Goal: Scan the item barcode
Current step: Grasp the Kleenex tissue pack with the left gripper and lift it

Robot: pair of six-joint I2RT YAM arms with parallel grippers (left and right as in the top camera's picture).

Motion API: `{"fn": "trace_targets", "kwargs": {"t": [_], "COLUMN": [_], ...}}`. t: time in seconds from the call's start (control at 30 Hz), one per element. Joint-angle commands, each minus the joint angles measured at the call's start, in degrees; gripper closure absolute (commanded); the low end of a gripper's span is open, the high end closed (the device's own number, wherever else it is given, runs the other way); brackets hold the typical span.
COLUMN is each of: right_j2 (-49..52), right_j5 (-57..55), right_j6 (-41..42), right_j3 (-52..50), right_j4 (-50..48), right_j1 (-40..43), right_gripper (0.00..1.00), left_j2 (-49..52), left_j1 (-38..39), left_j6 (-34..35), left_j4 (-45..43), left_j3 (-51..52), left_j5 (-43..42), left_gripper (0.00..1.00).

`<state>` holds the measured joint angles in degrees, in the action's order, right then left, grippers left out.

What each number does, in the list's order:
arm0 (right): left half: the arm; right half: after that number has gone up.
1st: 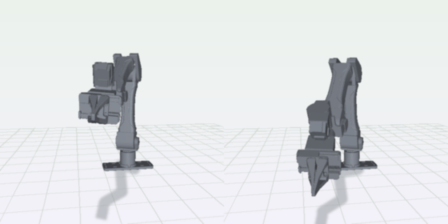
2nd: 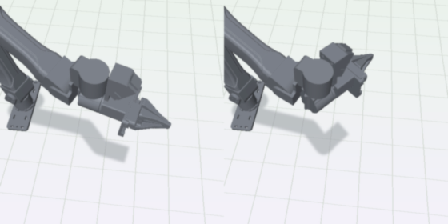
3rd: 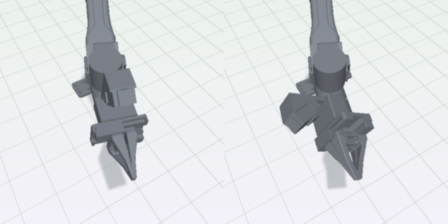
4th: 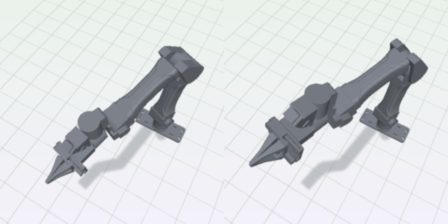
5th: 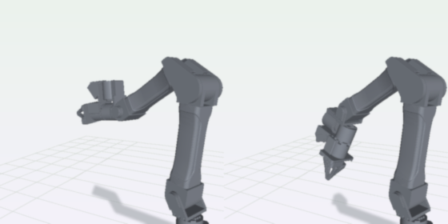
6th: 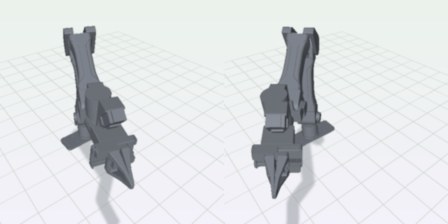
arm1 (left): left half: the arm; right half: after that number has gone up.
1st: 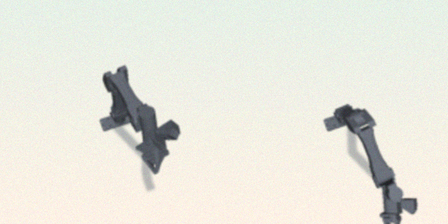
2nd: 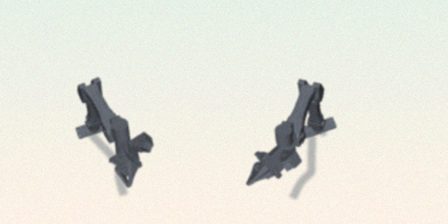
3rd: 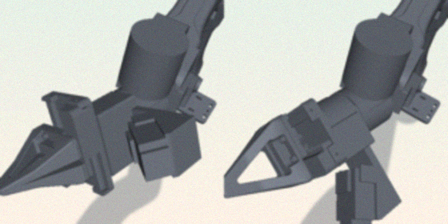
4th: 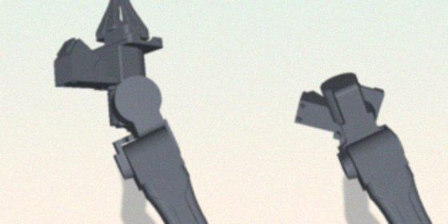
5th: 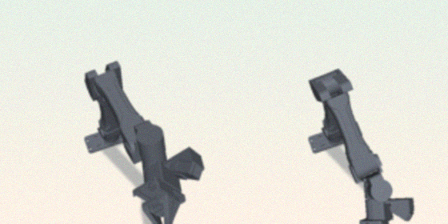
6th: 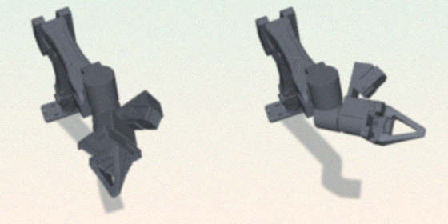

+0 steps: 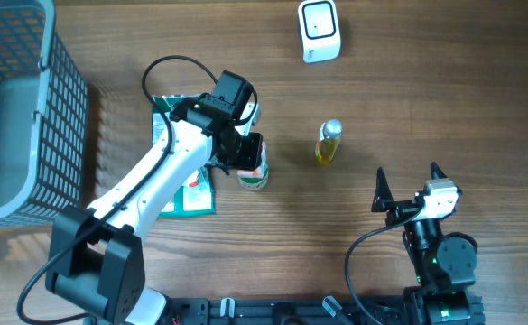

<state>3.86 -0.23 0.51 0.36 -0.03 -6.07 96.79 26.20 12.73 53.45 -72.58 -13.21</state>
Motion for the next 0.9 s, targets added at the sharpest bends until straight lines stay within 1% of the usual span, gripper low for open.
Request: {"fn": "trace_targets", "kwargs": {"t": [0.0,0.03,0.07,0.13,0.3,0.33,0.37,0.4,0.5,0.57,0.6,0.7,0.73,0.77,0.8,0.87], "right_j2": [-0.2,-0.3,-0.3,-0.2,-0.3,-0.3,-0.2,-0.2,-0.2,-0.3,-0.2,-0.2,-0.2,-0.3,-0.3,-0.3], "right_j5": [-0.5,-0.5,-0.5,-0.5,-0.5,-0.5,-0.5,-0.5,-0.5,-0.5,-0.5,-0.5,-0.5,-0.5,-0.5,-0.5], "right_j6": [-0.5,-0.5,-0.5,-0.5,-0.5,-0.5,-0.5,-0.5,-0.5,-0.5,-0.5,-0.5,-0.5,-0.5,-0.5,-0.5], "right_j3": [-0.1,-0.1,-0.1,-0.1,-0.1,-0.1,-0.1,-0.1,-0.1,0.0,-0.1,0.0,-0.1,0.0,-0.1,-0.1], "right_j4": [-0.4,-0.4,-0.4,-0.4,-0.4,-0.3,-0.4,-0.3,-0.4,-0.3,-0.4,-0.3,-0.4,-0.3,-0.3,-0.4], "right_j1": [-0.2,-0.2,-0.2,-0.2,-0.2,-0.2,-0.2,-0.2,-0.2,-0.2,-0.2,-0.2,-0.2,-0.2,-0.2,-0.2], "right_gripper": [0.0,0.0,0.0,0.01,0.0,0.0,0.0,0.0,0.0,0.0,0.0,0.0,0.0,0.0,0.0,0.0], "left_j2": [0.5,0.5,0.5,0.5,0.0,-0.3,-0.4,-0.4,-0.5,-0.7,-0.8,-1.1,-1.1,-1.1,-1.1,-1.1], "left_j1": [-0.2,-0.2,-0.2,-0.2,-0.5,-0.9,-1.0,-1.1,-1.9,-3.4,-4.6,-8.9,-9.7,-11.0,-11.2,-11.2], "left_j6": [-0.3,-0.3,-0.3,-0.3,-0.3,-0.3,-0.3,-0.3,-0.3,-0.4,-0.4,-0.6,-0.6,-1.3,-2.1,-3.3], "left_j4": [0.9,1.5,1.8,1.9,1.9,1.9,1.9,1.9,1.8,2.3,2.5,3.1,3.5,4.4,5.2,5.7], "left_j3": [0.4,0.4,0.4,0.4,0.0,-0.1,-0.1,-0.1,-0.5,-1.8,-2.5,-2.9,-2.9,-2.9,-2.9,-2.8], "left_j5": [2.6,5.2,6.4,6.4,6.4,5.6,3.9,2.4,1.4,-2.9,-5.8,-14.0,-15.2,-15.7,-15.7,-15.7], "left_gripper": [0.75,0.74,0.7,0.65,0.59,0.53,0.41,0.39,0.37,0.33,0.33,0.34,0.34,0.38,0.4,0.42]}}
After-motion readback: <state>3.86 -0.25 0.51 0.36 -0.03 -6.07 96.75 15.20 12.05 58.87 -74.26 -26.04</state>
